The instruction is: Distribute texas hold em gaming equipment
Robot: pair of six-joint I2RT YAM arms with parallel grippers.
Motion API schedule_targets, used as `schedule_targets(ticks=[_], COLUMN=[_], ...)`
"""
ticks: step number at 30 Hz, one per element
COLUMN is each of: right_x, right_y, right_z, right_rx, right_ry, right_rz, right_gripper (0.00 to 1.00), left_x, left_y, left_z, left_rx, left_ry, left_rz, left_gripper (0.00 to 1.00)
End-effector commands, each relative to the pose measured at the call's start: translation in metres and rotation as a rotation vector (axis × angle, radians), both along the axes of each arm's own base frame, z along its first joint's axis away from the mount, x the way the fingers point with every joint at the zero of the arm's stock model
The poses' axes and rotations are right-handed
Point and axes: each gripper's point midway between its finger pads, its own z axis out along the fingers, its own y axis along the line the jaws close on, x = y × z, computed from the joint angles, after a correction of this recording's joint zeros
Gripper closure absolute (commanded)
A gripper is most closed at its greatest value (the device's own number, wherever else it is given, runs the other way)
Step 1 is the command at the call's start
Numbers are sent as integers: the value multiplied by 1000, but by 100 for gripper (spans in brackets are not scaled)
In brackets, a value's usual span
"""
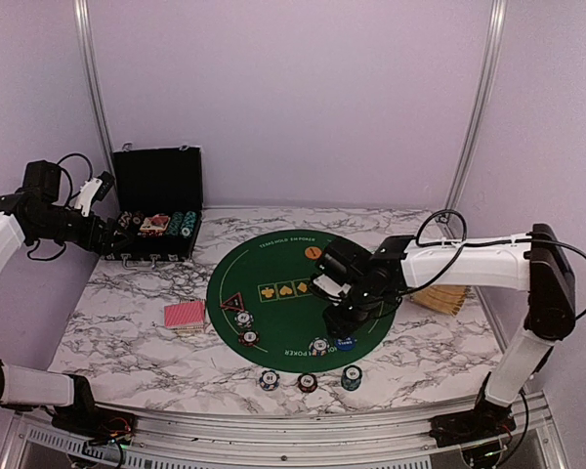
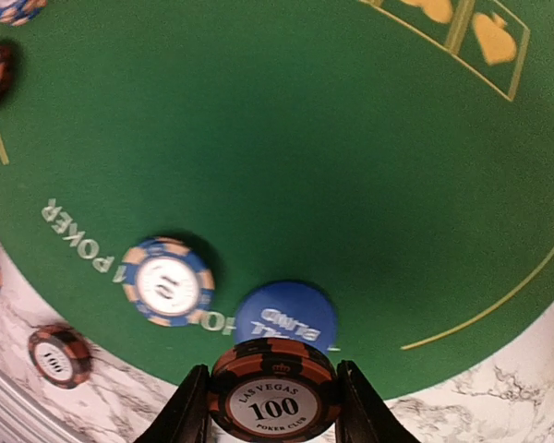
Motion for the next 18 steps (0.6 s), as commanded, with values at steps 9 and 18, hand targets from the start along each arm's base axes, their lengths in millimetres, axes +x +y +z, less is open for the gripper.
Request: schedule_targets(ticks=[9,18], right_x=[38,34], right_y=[-77,-76], right_z=[-26,-43], right_rx=[-6,0], right_ry=[-7,26], right_rz=[-234,-232], right_gripper=[81,81], left_x=[-4,-4], left_y=[-1,-3], left_z=[11,12], left_rx=[1,-5], left_ry=[-22,-20], left_rz=[-13,-18], left_gripper=[1,1])
